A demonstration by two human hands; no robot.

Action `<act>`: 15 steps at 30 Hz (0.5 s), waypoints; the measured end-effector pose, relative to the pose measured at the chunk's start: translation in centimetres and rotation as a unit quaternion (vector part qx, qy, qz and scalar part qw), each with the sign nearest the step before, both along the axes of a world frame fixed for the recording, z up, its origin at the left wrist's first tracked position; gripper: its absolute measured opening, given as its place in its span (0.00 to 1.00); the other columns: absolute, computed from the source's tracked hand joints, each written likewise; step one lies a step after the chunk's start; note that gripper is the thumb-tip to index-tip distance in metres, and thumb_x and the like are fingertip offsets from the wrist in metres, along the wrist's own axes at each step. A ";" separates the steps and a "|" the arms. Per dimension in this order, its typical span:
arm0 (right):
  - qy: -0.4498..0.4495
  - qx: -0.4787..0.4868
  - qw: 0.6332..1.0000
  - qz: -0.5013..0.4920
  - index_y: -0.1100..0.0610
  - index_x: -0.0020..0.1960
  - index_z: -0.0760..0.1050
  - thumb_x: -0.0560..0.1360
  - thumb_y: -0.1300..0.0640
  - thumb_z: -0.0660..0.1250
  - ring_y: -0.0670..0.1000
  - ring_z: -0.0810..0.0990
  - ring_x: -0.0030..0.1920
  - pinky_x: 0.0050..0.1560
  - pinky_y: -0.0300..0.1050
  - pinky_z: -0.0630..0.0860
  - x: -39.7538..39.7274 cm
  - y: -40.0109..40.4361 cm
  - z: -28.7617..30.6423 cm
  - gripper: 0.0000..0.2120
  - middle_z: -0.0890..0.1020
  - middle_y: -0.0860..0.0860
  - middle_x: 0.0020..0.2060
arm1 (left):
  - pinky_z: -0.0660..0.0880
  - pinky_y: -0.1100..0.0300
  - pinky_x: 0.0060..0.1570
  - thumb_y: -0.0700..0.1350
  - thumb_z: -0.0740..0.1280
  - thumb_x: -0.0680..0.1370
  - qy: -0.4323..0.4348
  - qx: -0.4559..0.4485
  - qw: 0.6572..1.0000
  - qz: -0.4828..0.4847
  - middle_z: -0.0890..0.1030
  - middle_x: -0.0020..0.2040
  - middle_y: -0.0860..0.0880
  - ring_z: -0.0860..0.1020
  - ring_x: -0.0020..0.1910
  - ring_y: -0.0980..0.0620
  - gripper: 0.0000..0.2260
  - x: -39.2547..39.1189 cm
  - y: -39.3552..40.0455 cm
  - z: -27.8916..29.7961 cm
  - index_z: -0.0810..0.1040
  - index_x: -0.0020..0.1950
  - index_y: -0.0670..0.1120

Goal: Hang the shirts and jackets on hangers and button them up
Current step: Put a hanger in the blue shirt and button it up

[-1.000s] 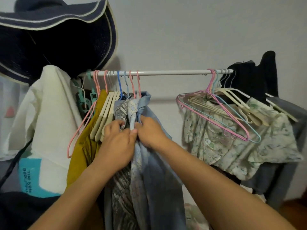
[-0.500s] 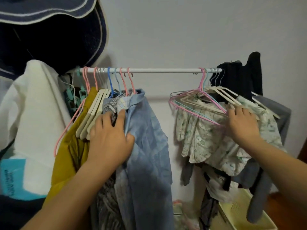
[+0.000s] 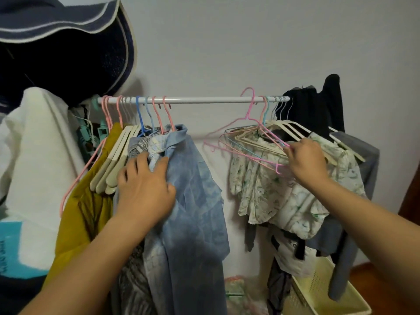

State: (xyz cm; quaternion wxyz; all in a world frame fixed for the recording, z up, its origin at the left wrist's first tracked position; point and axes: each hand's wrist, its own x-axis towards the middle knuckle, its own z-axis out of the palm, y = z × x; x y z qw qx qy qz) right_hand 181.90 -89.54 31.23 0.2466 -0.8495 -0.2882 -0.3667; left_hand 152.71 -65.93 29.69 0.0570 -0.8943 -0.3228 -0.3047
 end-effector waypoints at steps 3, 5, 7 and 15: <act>0.074 0.066 0.995 0.032 0.60 0.36 0.74 0.83 0.54 0.62 0.60 0.76 0.36 0.33 0.49 0.60 -1.8 0.1 2.5 0.18 0.74 0.55 0.30 | 0.58 0.38 0.73 0.51 0.66 0.77 -0.048 0.021 0.998 -0.043 0.63 0.76 0.40 0.59 0.75 0.37 0.28 0.7 -1.8 0.1 0.68 0.77 0.52; 0.123 0.074 0.988 0.053 0.59 0.39 0.77 0.83 0.52 0.62 0.56 0.75 0.35 0.31 0.48 0.62 -3.5 -0.9 2.9 0.17 0.76 0.54 0.31 | 0.60 0.38 0.72 0.48 0.68 0.77 -0.094 0.022 0.989 -0.108 0.67 0.73 0.40 0.62 0.73 0.38 0.24 1.7 -3.7 -0.5 0.73 0.73 0.50; 0.162 0.068 0.981 0.085 0.57 0.42 0.80 0.82 0.52 0.63 0.54 0.78 0.37 0.34 0.47 0.69 -5.4 -3.1 1.8 0.15 0.79 0.53 0.32 | 0.65 0.40 0.70 0.46 0.69 0.76 -0.128 -0.007 0.975 -0.180 0.71 0.69 0.42 0.66 0.70 0.40 0.19 3.4 -6.0 -1.7 0.78 0.68 0.49; 0.461 0.245 0.841 0.140 0.66 0.46 0.79 0.83 0.62 0.61 0.54 0.80 0.36 0.36 0.47 0.73 -13.1 -19.3 -12.8 0.12 0.81 0.59 0.36 | 0.73 0.57 0.48 0.44 0.60 0.75 -0.190 -0.189 0.865 -0.425 0.82 0.42 0.50 0.78 0.44 0.51 0.10 10.2 -20.1 -11.0 0.81 0.42 0.47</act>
